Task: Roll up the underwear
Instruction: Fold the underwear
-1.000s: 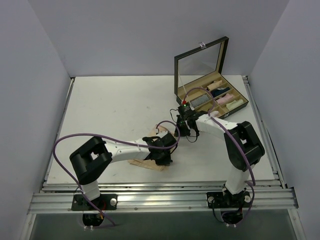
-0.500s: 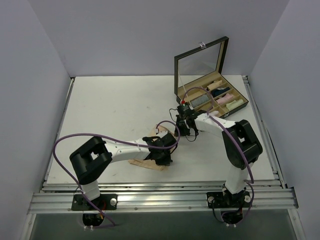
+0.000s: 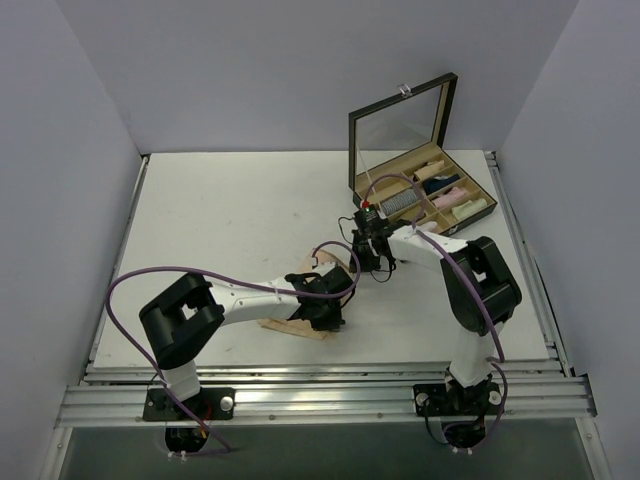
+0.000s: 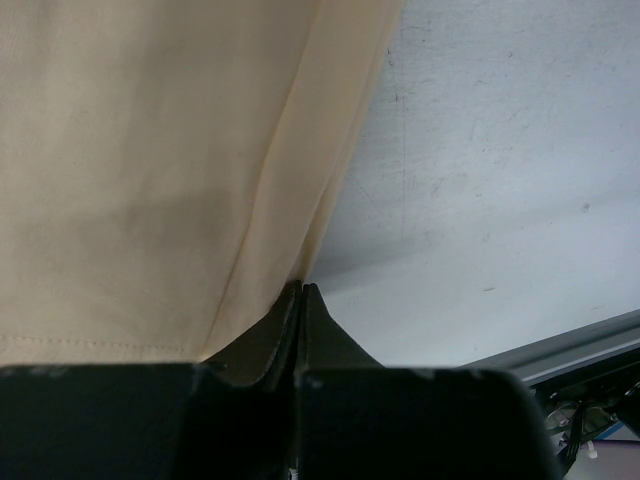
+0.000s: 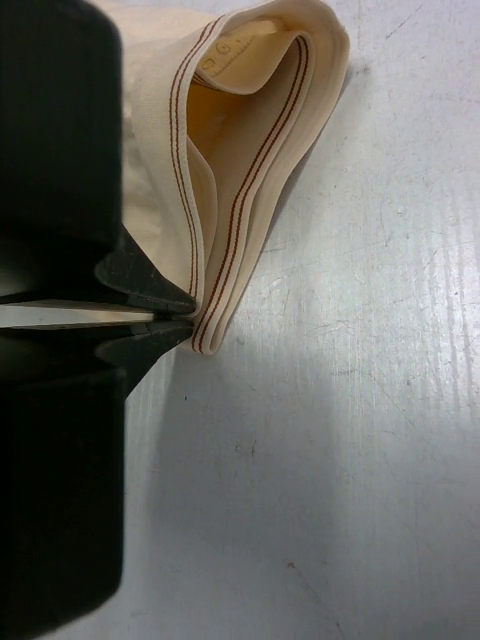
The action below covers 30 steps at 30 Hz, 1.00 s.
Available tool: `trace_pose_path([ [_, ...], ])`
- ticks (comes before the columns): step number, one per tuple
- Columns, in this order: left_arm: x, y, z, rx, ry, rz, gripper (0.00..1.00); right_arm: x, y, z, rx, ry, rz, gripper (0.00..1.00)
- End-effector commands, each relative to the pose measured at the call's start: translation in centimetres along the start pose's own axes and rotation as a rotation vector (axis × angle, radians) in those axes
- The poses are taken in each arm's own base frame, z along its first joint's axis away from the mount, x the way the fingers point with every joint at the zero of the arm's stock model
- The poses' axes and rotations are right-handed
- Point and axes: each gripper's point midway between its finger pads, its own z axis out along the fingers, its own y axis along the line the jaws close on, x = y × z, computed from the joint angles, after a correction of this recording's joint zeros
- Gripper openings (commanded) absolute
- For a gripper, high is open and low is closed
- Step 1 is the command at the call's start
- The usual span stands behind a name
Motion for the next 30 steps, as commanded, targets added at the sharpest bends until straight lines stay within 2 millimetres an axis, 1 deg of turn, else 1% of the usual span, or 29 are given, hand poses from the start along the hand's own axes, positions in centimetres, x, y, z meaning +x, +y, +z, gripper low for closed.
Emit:
trace_pose_path([
  [1,2.1,4.9,0.3,-0.182,0.056,0.047,0.02,-1.5,-1.1,-0.2,0.048,-0.044,-0.007,0.0],
  [7,2.1,4.9,0.4,-0.186,0.062,0.05,0.02,-1.9,-1.2,-0.3,0.049,-0.052,-0.006,0.0],
  [12,2.2,5.1,0.5,-0.197,0.064,0.047,0.02,-2.7,-0.7,-1.0,0.028,-0.081,-0.005,0.0],
  [17,2.3,5.2,0.7,-0.204,0.068,0.038,0.02,-3.0,-0.5,-1.3,0.012,-0.094,-0.002,0.0],
  [23,2.5,5.4,0.8,-0.217,0.075,0.026,0.02,-3.6,-0.8,-1.9,-0.003,-0.121,0.003,0.0],
  [27,2.6,5.5,0.9,-0.223,0.078,0.024,0.02,-4.2,-0.1,-2.5,-0.055,-0.147,-0.007,0.0],
  [30,2.4,5.4,0.8,-0.225,0.074,0.024,0.02,-4.0,-0.6,-2.2,-0.033,-0.131,-0.011,0.0],
])
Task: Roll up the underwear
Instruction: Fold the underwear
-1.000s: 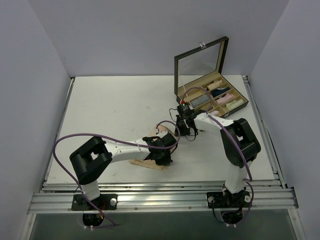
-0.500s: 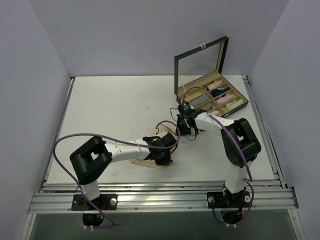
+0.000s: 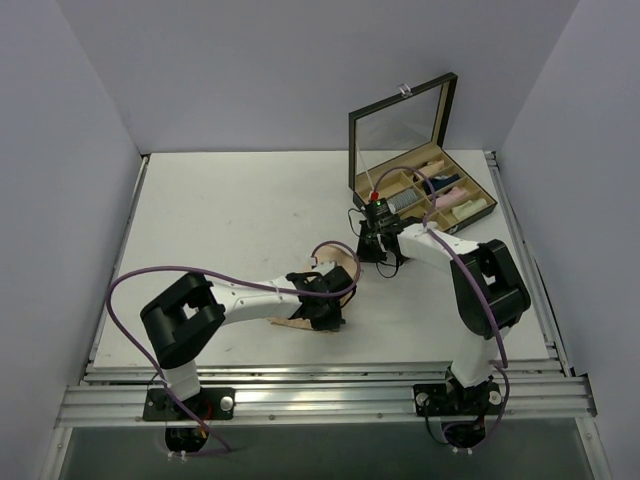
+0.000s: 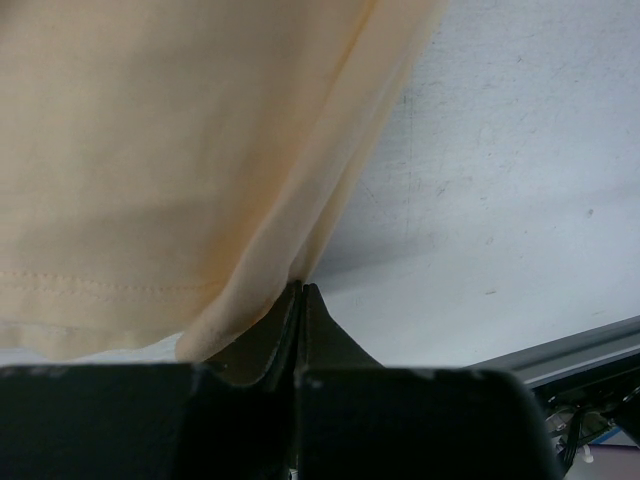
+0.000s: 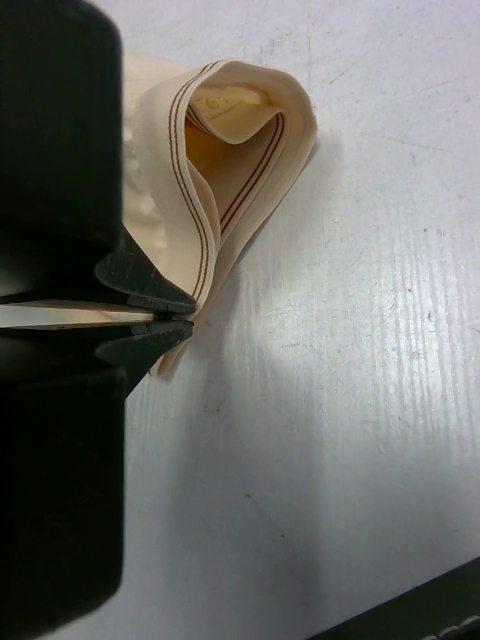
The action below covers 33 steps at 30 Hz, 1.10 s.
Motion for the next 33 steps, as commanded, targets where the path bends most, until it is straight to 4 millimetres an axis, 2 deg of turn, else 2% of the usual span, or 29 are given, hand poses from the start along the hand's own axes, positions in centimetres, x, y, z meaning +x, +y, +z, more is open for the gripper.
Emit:
trace_pose_path([
  [1,2.3,5.3,0.9,-0.208,0.068,0.039,0.02,-1.3,0.0,-1.0,-0.002,-0.043,-0.021,0.0],
  [6,1.9,4.7,0.4,-0.198,0.061,0.039,0.02,0.4,-1.4,-0.6,0.037,-0.009,-0.003,0.0],
  [9,1.0,3.1,-0.7,-0.151,0.043,0.038,0.04,1.3,-1.8,-0.8,0.038,0.002,0.016,0.0],
  [13,-0.7,0.2,-3.4,-0.057,0.003,0.039,0.11,1.5,-2.0,-1.5,0.044,0.001,0.027,0.0],
  [18,-1.5,-1.8,-6.3,0.044,-0.018,0.024,0.16,2.0,-2.2,-2.2,0.043,-0.002,0.036,0.0],
  [19,-1.7,-2.4,-7.4,0.08,-0.025,0.018,0.17,2.2,-2.1,-2.3,0.037,0.002,0.04,0.0],
  [21,-2.0,-2.7,-8.5,0.103,-0.037,0.015,0.18,2.6,-1.9,-2.8,0.015,0.005,0.051,0.03],
  [22,-2.6,-2.9,-9.8,0.127,-0.062,0.015,0.19,2.7,-1.7,-3.0,0.011,0.002,0.056,0.03],
  [24,-3.7,-2.9,-10.9,0.152,-0.088,0.011,0.21,3.1,-1.9,-3.6,0.023,0.001,0.058,0.04],
  [26,-6.0,-2.1,-11.8,0.155,-0.124,-0.028,0.24,3.5,-2.0,-3.8,0.027,0.011,0.059,0.04],
  [28,-7.7,-1.6,-11.9,0.166,-0.145,-0.038,0.25,4.0,-2.5,-3.7,0.04,0.019,0.065,0.05],
  [29,-9.2,-1.0,-11.7,0.17,-0.153,-0.072,0.25,4.2,-2.6,-3.6,0.041,0.02,0.07,0.11],
  [31,-10.4,-0.3,-10.6,0.157,-0.148,-0.08,0.25,4.7,-3.0,-3.2,0.052,0.032,0.071,0.21],
  [33,-11.3,-0.2,-10.1,0.147,-0.156,-0.075,0.25,4.7,-3.1,-2.8,0.059,0.037,0.068,0.23],
])
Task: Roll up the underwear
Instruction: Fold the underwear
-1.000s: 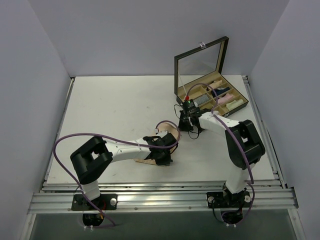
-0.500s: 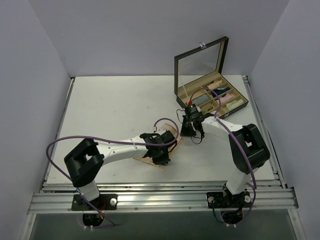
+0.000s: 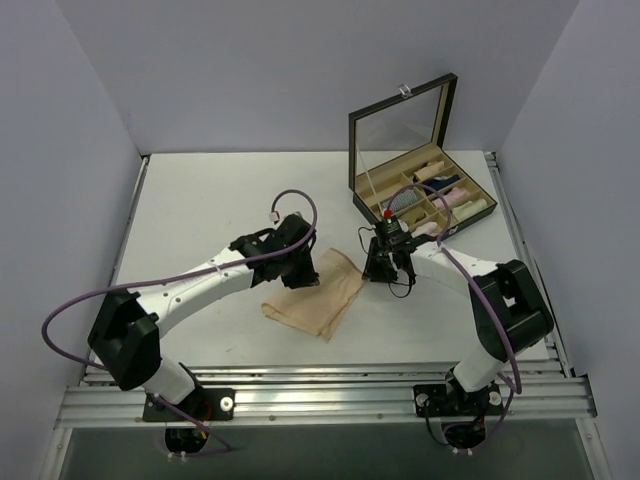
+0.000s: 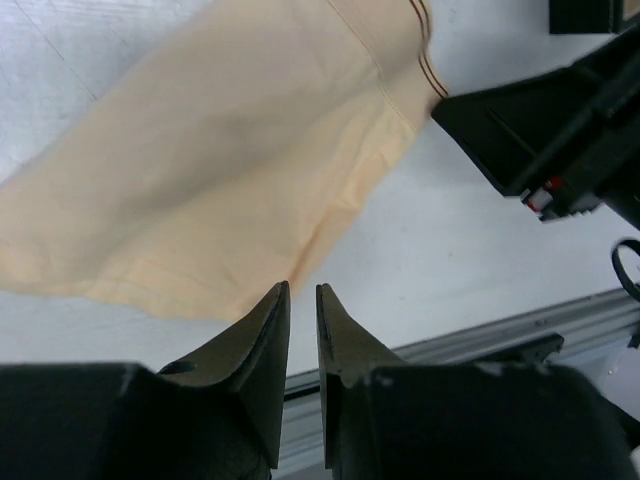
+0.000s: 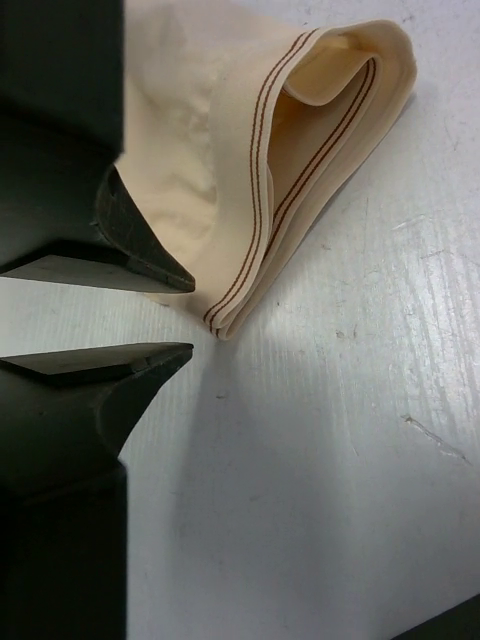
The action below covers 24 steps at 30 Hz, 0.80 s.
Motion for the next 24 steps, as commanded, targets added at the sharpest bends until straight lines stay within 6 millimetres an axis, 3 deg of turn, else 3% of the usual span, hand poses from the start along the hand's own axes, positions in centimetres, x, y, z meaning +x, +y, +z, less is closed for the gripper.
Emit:
trace_pose_path([
  [1,-1.0,-0.4,1.5,0.002,0.011,0.054,0.25,0.2,-0.7,0.1,0.039,0.004,0.001,0.23],
  [5,-1.3,0.2,3.3,-0.035,0.041,0.054,0.24,-1.1,-0.8,-0.8,0.061,-0.023,-0.011,0.2],
  [9,-4.2,0.1,4.1,-0.016,0.019,0.022,0.24,-2.4,2.0,-2.3,-0.038,-0.068,-0.014,0.14],
  [16,-7.7,-3.3,5.1,0.121,0.027,0.046,0.24,-2.1,6.1,-1.2,-0.228,-0.071,0.014,0.11],
  [21,-7.2,-6.6,7.1,0.269,0.092,0.037,0.24,0.6,4.2,1.5,-0.202,-0.015,0.039,0.1],
  [24,-6.7,-7.1,8.5,0.301,0.119,-0.001,0.24,1.6,2.8,2.4,-0.172,0.002,0.045,0.09],
])
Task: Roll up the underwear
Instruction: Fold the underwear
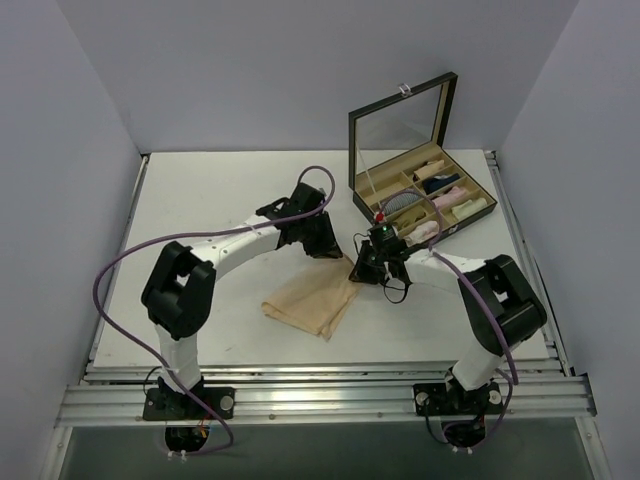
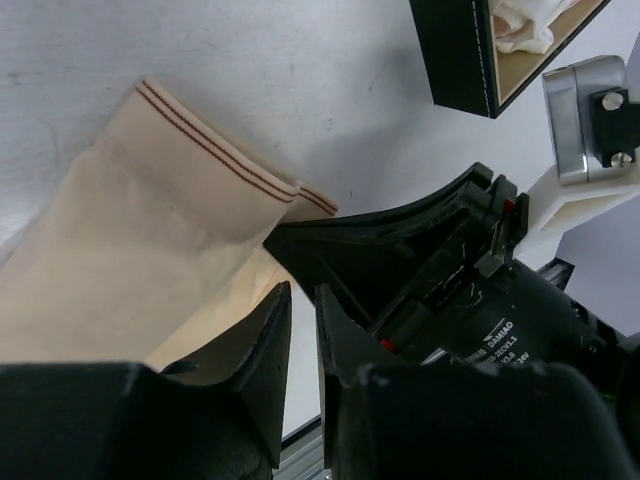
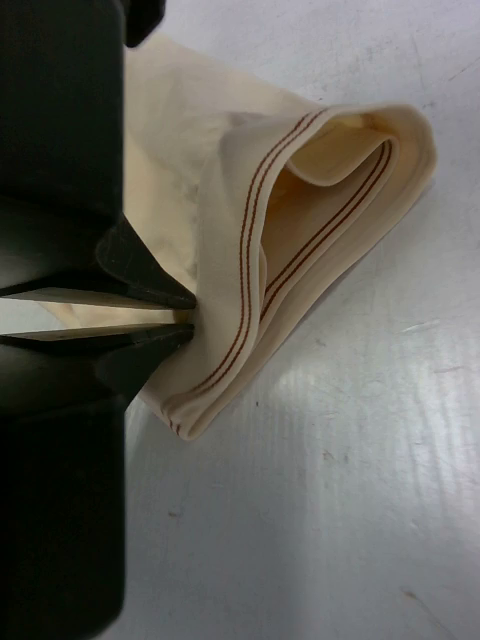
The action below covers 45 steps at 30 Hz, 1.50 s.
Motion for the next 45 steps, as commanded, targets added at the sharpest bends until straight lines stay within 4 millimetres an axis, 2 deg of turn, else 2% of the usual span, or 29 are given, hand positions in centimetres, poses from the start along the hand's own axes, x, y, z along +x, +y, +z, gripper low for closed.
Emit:
trace_pose_path([
  [1,-0.5,-2.7,1.5,0.128,0.017,-0.019,0.24,1.1,-1.1,0.8,0.008,0.015,0.022,0.09],
  [4,-0.1,-1.5,3.4,0.101,0.032,-0.043,0.24,2.1,-2.3,1.1,0.028,0.035,0.026,0.08],
  [8,-0.4,2.1,5.4,-0.013,0.013,-0.064,0.23,2.8,-3.6,1.2,0.051,0.047,0.031,0.08],
  [12,-1.2,5.6,6.4,-0.106,0.0,-0.073,0.2,3.1,-4.7,1.2,0.077,0.053,0.031,0.07],
  [15,-2.2,7.0,6.6,-0.115,-0.016,-0.071,0.2,3.6,-5.4,1.2,0.09,0.063,0.037,0.07],
  [18,-2.7,7.7,7.0,-0.109,-0.013,-0.054,0.2,4.6,-6.2,1.2,0.102,0.071,0.049,0.05],
  [20,-2.4,8.1,7.7,-0.087,0.015,-0.051,0.2,5.2,-6.8,1.3,0.116,0.083,0.05,0.05],
  [22,-2.6,7.7,8.5,-0.027,0.024,-0.038,0.2,5.4,-7.3,1.2,0.129,0.088,0.043,0.04],
  [23,-2.0,7.3,9.0,0.013,0.06,-0.035,0.2,5.5,-7.4,1.2,0.133,0.088,0.043,0.04],
  [25,-1.8,6.5,9.1,0.056,0.08,-0.023,0.2,5.5,-7.5,1.2,0.143,0.088,0.039,0.04],
  [28,-1.8,4.8,8.4,0.126,0.103,-0.003,0.23,5.0,-7.4,1.0,0.156,0.083,0.037,0.04],
  [31,-2.8,2.9,6.1,0.158,0.085,0.031,0.28,3.6,-6.4,0.6,0.151,0.061,0.026,0.04],
  [33,-4.1,1.8,3.6,0.16,0.053,0.055,0.3,3.0,-6.1,0.3,0.159,0.055,0.019,0.04],
  [35,-4.5,1.3,1.1,0.14,0.04,0.064,0.33,1.6,-5.0,0.0,0.141,0.03,0.011,0.05],
  [36,-4.9,1.2,0.2,0.132,0.024,0.085,0.34,1.6,-4.9,-0.2,0.146,0.034,0.006,0.05],
  [37,-5.3,1.5,-0.5,0.108,-0.001,0.092,0.36,0.6,-4.0,-0.5,0.129,0.016,0.002,0.05],
  [38,-5.2,1.4,-2.0,0.088,-0.014,0.098,0.37,0.2,-3.5,-0.7,0.119,0.008,-0.001,0.05],
  [40,-5.2,2.5,-3.0,0.031,-0.046,0.105,0.38,-0.7,-2.7,-1.4,0.106,-0.011,-0.003,0.06],
  [41,-5.1,2.4,-4.0,0.028,-0.062,0.108,0.38,-1.6,-1.9,-1.7,0.089,-0.031,-0.006,0.06],
  [44,-4.1,3.3,-4.6,0.023,-0.078,0.084,0.38,-3.3,0.0,-2.0,0.046,-0.063,-0.009,0.06],
  [45,-3.6,3.7,-4.5,0.019,-0.07,0.073,0.38,-3.3,0.3,-1.9,0.038,-0.056,-0.012,0.06],
])
